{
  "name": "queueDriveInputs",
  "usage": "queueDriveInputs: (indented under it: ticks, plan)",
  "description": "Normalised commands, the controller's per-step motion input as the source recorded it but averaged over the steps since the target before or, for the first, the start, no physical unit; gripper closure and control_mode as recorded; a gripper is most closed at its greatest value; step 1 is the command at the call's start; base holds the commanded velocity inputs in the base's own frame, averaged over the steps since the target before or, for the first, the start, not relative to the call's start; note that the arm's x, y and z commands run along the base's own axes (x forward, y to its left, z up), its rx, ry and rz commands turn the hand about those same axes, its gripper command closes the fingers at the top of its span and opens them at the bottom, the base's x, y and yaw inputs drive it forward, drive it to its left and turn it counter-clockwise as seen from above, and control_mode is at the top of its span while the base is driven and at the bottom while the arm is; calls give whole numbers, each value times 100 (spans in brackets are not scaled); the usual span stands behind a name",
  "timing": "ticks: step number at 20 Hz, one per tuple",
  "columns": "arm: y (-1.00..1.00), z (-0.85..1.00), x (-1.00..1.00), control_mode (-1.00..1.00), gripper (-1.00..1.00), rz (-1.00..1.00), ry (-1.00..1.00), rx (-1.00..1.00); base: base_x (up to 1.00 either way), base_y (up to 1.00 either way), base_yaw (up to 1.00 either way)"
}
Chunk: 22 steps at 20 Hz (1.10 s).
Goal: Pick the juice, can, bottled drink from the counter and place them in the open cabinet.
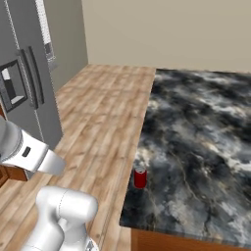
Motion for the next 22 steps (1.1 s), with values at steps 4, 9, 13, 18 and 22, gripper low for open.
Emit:
queueDriveInputs:
  ticks: [4,9,13,18,22]
  plan:
    - [0,0,0,100,-100,0,0,0,0,0,0]
    - [0,0,0,100,-100,0,0,0,0,0,0]
    - [0,0,0,100,-100,0,0,0,0,0,0]
    - [0,0,0,-100,-100,0,0,0,0,0,0]
    - [-2,0,17,-100,-100,0,0,0,0,0,0]
